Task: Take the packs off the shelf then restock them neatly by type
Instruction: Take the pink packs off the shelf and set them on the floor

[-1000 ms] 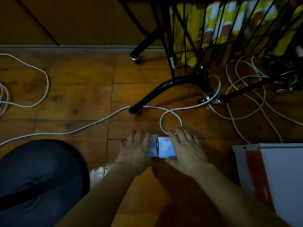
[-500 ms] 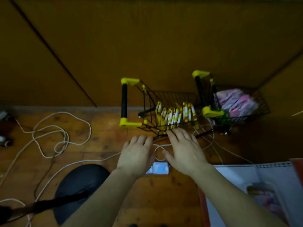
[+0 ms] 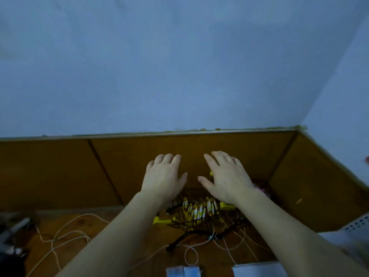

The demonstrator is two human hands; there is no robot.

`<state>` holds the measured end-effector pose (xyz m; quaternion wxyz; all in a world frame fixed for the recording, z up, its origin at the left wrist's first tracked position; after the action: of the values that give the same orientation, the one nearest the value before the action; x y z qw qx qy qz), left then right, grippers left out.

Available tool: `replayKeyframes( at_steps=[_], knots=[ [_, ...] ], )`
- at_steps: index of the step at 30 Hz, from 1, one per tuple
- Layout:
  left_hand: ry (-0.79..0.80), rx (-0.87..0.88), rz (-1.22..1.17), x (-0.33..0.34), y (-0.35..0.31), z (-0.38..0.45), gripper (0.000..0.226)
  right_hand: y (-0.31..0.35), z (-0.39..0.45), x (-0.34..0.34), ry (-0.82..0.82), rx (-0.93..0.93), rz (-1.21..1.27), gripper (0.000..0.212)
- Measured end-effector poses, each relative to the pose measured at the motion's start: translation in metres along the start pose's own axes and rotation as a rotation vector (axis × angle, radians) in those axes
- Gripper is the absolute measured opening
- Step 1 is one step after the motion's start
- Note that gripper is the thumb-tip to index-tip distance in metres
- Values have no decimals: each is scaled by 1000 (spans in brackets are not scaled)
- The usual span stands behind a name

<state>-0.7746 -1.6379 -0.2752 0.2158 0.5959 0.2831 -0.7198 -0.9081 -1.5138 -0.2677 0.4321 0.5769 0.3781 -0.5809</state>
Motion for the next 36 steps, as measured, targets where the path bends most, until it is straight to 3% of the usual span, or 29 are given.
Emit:
replayKeyframes(
  at_steps=[10,19,29,36],
  knots=[
    [-165,287,-87,-150,-73,5,59,1,-71,-170,-173,215,-135,72],
    [-211,653,-261,-219,-183,-44,59,2,-208,-253,-306,531,-276,72],
    [-224,1136,-437,-263,-347,-206,60,22,-448,-300,-387,960,-423,68],
    [-154,1420,-581,-281,-432,-369,64,80,-628,-317,-324,1263,-510,70]
  ],
)
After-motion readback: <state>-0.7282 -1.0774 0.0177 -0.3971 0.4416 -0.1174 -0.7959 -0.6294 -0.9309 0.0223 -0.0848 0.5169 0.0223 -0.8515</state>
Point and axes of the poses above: each hand's wrist, its own z-axis towards the middle knuckle, its own x-axis out of the palm, y = z × x, the point moved 3 cm from there along z, towards the middle knuckle, and after that the axes turned 5 degrees about -x, right-handed, at the moved point
